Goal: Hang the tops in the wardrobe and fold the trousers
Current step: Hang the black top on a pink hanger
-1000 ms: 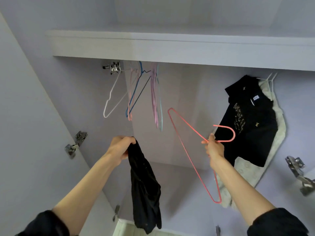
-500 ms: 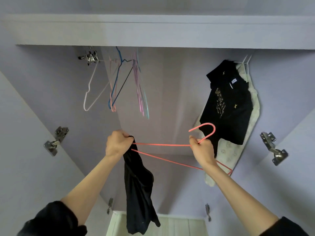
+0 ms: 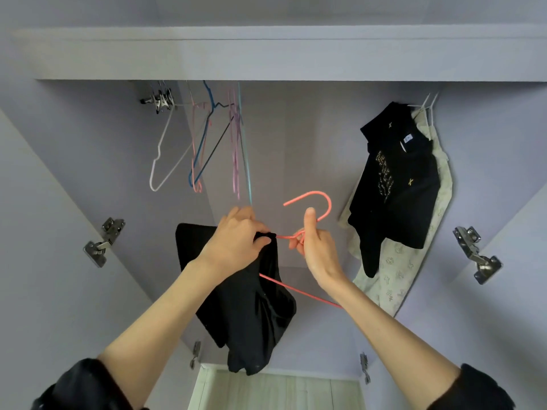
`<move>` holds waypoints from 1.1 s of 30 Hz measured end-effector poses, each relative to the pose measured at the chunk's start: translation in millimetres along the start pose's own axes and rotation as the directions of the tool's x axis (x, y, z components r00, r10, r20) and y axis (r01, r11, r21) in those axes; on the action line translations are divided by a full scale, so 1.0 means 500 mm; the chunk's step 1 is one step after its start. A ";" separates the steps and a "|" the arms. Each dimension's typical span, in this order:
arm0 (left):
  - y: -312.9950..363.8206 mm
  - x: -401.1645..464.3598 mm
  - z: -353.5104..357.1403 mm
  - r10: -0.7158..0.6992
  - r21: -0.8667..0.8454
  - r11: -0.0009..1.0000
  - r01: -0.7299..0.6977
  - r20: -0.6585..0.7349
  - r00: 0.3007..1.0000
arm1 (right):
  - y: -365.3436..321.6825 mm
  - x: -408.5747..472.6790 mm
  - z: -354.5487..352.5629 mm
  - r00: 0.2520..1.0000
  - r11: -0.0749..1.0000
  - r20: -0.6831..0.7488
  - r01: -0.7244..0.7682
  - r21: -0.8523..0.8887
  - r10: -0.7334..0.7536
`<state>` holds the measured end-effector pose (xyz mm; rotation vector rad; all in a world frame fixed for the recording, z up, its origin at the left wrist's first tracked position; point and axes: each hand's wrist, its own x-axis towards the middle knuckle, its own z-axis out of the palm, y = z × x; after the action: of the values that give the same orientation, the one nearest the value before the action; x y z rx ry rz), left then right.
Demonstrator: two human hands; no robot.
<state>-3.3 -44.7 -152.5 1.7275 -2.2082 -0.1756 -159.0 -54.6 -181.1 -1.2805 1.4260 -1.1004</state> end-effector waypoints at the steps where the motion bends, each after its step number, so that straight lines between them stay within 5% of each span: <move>1: -0.003 -0.002 -0.002 0.040 0.080 0.996 -0.039 -0.020 0.999 | -0.001 -0.003 -0.002 1.000 1.000 0.024 0.012 0.005 -0.012; 4: -0.016 -0.006 0.002 0.088 0.095 0.992 -0.086 -0.019 0.996 | -0.008 -0.006 -0.004 0.992 0.994 0.082 0.086 0.069 -0.092; 6: -0.029 -0.008 0.004 0.047 0.009 0.999 -0.047 -0.019 0.999 | 0.000 -0.002 -0.006 0.954 0.954 -0.022 0.299 0.004 -0.299; 8: -0.039 -0.012 0.000 0.010 -0.037 0.999 -0.012 -0.054 0.999 | 0.021 -0.005 -0.014 0.733 0.742 -0.152 0.618 -0.261 -0.663; 10: -0.047 -0.013 -0.008 0.018 -0.054 0.998 -0.025 -0.115 0.993 | 0.068 -0.017 -0.018 0.547 0.500 -0.007 0.761 -0.414 -0.837; 12: -0.050 -0.010 -0.021 0.071 -0.052 0.995 -0.082 -0.185 0.980 | 0.120 -0.039 -0.011 0.606 0.452 0.305 0.773 -0.446 -0.735; 14: -0.049 -0.008 -0.038 0.143 -0.033 0.987 -0.156 -0.240 0.960 | 0.159 -0.047 -0.010 0.774 0.478 0.556 0.627 -0.614 -0.301; 16: -0.047 -0.009 -0.056 0.195 -0.019 0.978 -0.209 -0.284 0.939 | 0.191 -0.025 -0.017 0.797 0.423 0.599 0.518 -0.743 0.077; 18: -0.049 -0.013 -0.073 0.209 -0.018 0.974 -0.226 -0.317 0.925 | 0.205 -0.002 -0.025 0.788 0.358 0.578 0.488 -0.796 0.211; 20: -0.066 -0.020 -0.087 0.200 -0.003 0.977 -0.213 -0.330 0.923 | 0.207 0.019 -0.042 0.816 0.291 0.537 0.471 -0.833 0.215; 25: -0.140 -0.058 -0.093 0.094 0.116 0.991 -0.063 -0.284 0.954 | 0.182 0.065 -0.130 0.902 0.352 0.432 0.398 -0.847 0.020; 30: -0.150 -0.071 -0.072 -0.004 0.147 0.988 0.052 -0.304 0.953 | 0.101 0.092 -0.134 0.833 0.238 0.508 0.551 -0.800 -0.221; 33: -0.154 -0.065 -0.082 -0.023 0.138 0.988 0.072 -0.328 0.945 | 0.072 0.106 -0.139 0.814 0.270 0.505 0.574 -0.773 -0.286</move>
<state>87.9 -29.0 -142.6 1.7407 -1.9804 0.2537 -237.2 -101.8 -205.5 -2.6709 1.5129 -0.2850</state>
